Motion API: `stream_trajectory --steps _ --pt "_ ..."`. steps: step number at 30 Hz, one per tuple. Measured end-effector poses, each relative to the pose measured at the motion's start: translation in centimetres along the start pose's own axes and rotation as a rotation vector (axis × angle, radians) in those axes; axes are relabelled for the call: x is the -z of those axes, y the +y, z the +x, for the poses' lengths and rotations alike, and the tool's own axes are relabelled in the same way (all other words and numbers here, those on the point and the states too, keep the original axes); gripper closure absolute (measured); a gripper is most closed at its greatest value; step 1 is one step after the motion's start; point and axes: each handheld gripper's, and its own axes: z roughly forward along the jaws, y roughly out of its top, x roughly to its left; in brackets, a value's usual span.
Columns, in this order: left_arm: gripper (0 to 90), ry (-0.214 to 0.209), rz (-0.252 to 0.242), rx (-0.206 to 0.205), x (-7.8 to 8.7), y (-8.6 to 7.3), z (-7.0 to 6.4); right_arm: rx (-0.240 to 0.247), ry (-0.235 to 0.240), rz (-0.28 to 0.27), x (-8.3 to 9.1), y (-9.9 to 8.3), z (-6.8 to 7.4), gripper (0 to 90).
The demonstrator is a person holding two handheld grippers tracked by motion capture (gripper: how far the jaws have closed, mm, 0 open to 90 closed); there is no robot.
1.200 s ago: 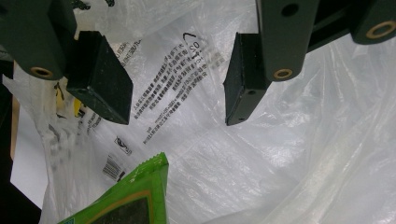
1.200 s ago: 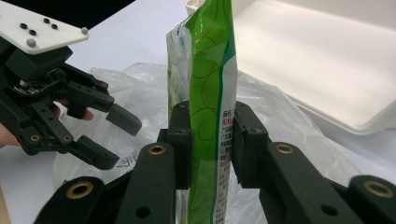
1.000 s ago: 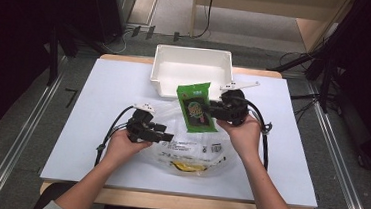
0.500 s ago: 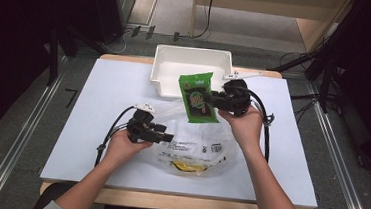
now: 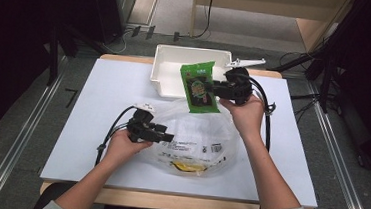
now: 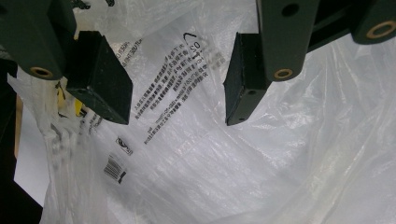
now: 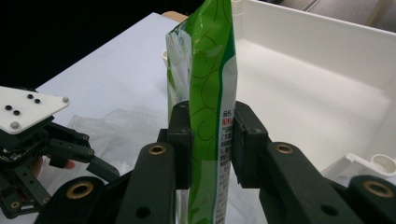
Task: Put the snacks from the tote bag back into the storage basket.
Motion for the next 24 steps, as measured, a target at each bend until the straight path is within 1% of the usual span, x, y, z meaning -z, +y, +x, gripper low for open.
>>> stream_trajectory --steps 2,3,4,10,11,13,14,16,18,24 --pt "42.9 0.001 -0.001 -0.001 0.0 0.0 0.0 -0.004 -0.001 0.000 0.0 0.1 0.0 73.7" --pt "42.9 0.002 -0.002 0.001 0.0 0.0 0.0 0.004 -0.011 -0.001 0.0 0.5 -0.2 73.7" --pt "42.9 0.002 -0.003 0.001 0.0 0.0 0.0 -0.002 -0.011 -0.002 0.0 0.6 -0.2 73.7" --pt "42.9 0.002 -0.002 -0.002 0.0 0.0 0.0 0.004 -0.028 -0.005 0.0 1.6 -0.6 73.7" --pt "42.8 0.003 -0.001 -0.005 0.0 0.0 -0.1 0.002 -0.029 -0.007 -0.2 2.0 -0.9 73.7" --pt "42.8 0.000 -0.002 -0.005 0.0 0.0 -0.1 -0.001 -0.025 -0.008 -0.2 2.1 -1.0 73.7" --pt "42.7 -0.003 -0.003 -0.004 -0.1 0.0 0.0 -0.005 -0.023 -0.014 -0.3 2.2 -1.0 73.7" --pt "42.7 -0.002 0.000 -0.002 -0.1 0.0 0.0 0.000 -0.039 -0.017 -0.9 2.5 -1.2 73.7" --pt "42.7 -0.003 -0.001 -0.004 -0.1 0.0 0.0 -0.002 -0.042 -0.017 -1.0 2.6 -1.3 73.7" --pt "42.7 -0.005 -0.004 -0.007 -0.1 0.0 -0.1 -0.014 -0.065 -0.017 -2.1 3.6 -2.2 73.7"
